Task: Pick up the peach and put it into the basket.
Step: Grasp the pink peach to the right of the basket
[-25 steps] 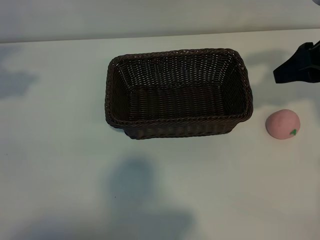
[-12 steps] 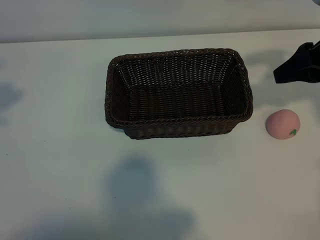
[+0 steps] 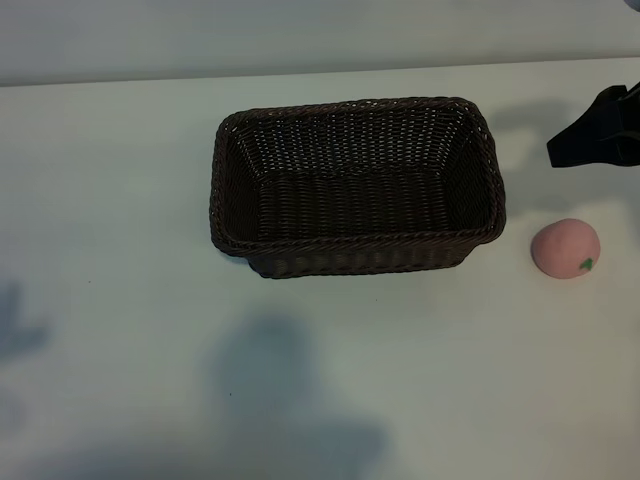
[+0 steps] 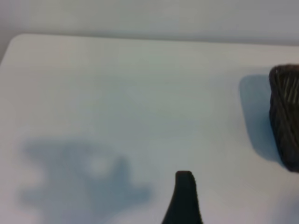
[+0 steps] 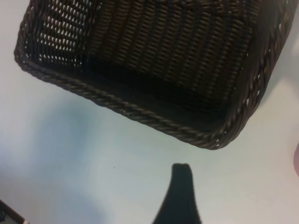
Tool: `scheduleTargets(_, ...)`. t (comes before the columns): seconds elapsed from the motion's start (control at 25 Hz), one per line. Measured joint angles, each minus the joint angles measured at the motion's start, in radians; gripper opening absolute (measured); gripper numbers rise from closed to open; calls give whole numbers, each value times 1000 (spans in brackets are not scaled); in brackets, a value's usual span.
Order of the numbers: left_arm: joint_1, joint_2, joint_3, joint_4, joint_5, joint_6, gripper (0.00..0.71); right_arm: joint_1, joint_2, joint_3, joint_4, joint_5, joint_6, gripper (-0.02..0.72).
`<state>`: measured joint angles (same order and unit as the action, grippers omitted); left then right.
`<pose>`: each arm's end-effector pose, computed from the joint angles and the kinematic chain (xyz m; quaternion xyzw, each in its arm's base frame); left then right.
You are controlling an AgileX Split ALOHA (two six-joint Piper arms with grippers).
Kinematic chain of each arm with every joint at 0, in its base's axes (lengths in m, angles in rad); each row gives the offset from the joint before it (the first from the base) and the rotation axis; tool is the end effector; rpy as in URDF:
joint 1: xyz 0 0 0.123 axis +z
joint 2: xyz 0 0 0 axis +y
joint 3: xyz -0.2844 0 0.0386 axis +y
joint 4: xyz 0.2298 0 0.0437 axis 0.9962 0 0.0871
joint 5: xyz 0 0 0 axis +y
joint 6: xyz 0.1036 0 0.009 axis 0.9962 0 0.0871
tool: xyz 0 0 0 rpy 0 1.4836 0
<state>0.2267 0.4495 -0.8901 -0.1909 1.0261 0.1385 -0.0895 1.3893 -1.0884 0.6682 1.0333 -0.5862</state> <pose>0.0431 -0.0074 0.3705 -0.0385 0.8549 -0.0014 0.5174 0.2601 0.0322 0.3035 -0.1126 0.9333 0.2373 0.2448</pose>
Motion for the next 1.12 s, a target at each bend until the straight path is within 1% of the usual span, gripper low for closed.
scheduleTargets(0.08, -50, -35, 79, 14, -7, 0, 598, 0, 0, 0, 0, 0, 0, 595)
scheduleTargets(0.2, -115, -81, 152, 38, -23, -4, 598, 0, 0, 0, 0, 0, 0, 595)
scheduleTargets(0.32, -161, -130, 171, 72, -31, -8, 598, 0, 0, 0, 0, 0, 0, 595)
scheduleTargets(0.44, -193, -196, 193, 101, -27, -9, 597, 0, 0, 0, 1, 1, 0, 595)
scheduleTargets(0.52, -201, -257, 219, 113, -7, -9, 597, 0, 0, 0, 1, 1, 0, 595)
scheduleTargets(0.72, -201, -381, 278, 133, 54, -55, 596, 0, 0, 0, 1, 1, 0, 595)
scheduleTargets(0.92, -201, -413, 347, 227, 93, -128, 596, 0, 0, 0, 1, 1, -1, 595)
scheduleTargets(1.12, -201, -413, 374, 247, 92, -170, 596, 0, 0, 0, 1, 1, -1, 595)
